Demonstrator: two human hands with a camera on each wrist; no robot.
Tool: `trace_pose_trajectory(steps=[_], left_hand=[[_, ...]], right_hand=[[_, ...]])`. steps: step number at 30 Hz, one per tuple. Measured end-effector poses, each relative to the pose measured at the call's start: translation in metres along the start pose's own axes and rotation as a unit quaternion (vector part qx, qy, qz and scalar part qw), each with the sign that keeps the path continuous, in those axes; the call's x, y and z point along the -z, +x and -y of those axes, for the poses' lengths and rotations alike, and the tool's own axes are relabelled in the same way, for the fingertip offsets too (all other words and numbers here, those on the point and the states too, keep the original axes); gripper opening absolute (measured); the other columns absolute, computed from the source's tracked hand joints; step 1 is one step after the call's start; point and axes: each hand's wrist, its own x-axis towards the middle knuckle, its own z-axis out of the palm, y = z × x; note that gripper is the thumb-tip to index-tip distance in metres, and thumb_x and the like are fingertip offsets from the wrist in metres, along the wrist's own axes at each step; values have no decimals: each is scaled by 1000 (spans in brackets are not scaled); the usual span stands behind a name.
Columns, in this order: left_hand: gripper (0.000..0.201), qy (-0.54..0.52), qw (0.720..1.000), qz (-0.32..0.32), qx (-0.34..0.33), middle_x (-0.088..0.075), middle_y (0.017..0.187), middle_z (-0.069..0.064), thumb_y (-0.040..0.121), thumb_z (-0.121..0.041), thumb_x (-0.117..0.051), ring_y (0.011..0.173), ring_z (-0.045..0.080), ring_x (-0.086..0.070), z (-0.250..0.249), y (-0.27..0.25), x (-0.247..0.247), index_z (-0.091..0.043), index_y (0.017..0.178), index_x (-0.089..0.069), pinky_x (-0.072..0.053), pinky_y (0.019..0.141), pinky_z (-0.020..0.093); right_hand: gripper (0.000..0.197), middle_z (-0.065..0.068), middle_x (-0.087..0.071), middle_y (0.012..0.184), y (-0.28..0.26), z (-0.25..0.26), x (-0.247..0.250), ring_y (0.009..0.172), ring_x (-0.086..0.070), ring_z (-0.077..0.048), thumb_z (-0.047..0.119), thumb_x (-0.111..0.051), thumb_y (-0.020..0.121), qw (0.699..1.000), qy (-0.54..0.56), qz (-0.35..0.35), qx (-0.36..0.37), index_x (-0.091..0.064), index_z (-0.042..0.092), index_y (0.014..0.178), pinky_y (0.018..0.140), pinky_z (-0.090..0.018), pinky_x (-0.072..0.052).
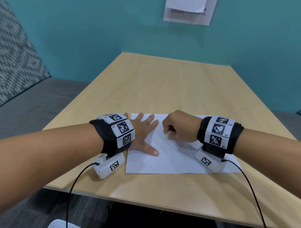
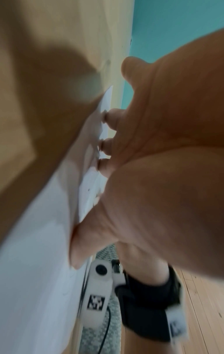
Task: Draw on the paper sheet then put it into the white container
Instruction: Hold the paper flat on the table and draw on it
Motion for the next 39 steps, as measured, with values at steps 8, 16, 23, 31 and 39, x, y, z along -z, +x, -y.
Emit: trace_pose_trajectory(steps=[8, 16, 23, 31, 39], left_hand=[[122, -1, 1000, 3, -2, 26, 163, -10, 70, -92, -42, 152, 28, 16, 0, 0, 1, -30, 154, 21, -2, 112, 72], [123, -4, 1000, -1, -1, 25, 163, -10, 69, -92, -43, 152, 28, 15, 2, 1, -1, -30, 155, 20, -2, 112, 72], [122, -3, 1000, 7, 1, 26, 163, -10, 71, -90, -44, 152, 27, 16, 0, -2, 2, -30, 154, 21, -1, 112, 72], [122, 3, 1000, 3, 5, 25, 163, -9, 71, -91, -42, 152, 29, 15, -1, -2, 2, -30, 155, 21, -2, 112, 72], [112, -6, 999, -38, 26, 26, 163, -5, 76, -90, -34, 152, 32, 16, -5, -14, 1, -32, 155, 19, -1, 113, 69]], right_hand=[[7, 9, -55, 73, -2, -1, -3, 70, -51, -14, 10, -62, 82, 1000, -9, 12, -1, -65, 17, 81, 66, -22, -38], [9, 14, -51, 68, -7, 7, -8, 67, -48, -10, 12, -63, 81, 999, 2, 31, 22, -61, 20, 77, 64, -21, -39], [11, 13, -52, 67, -10, 11, -9, 63, -48, -8, 13, -63, 81, 999, 17, 45, 11, -58, 20, 75, 64, -22, -38], [7, 15, -50, 66, -6, 12, -6, 68, -50, -12, 15, -64, 81, 1000, 8, 25, 7, -60, 20, 77, 64, -24, -41], [5, 10, -56, 75, -4, 13, -7, 74, -56, -14, 19, -66, 81, 1000, 22, 15, -7, -61, 22, 81, 70, -26, -48]])
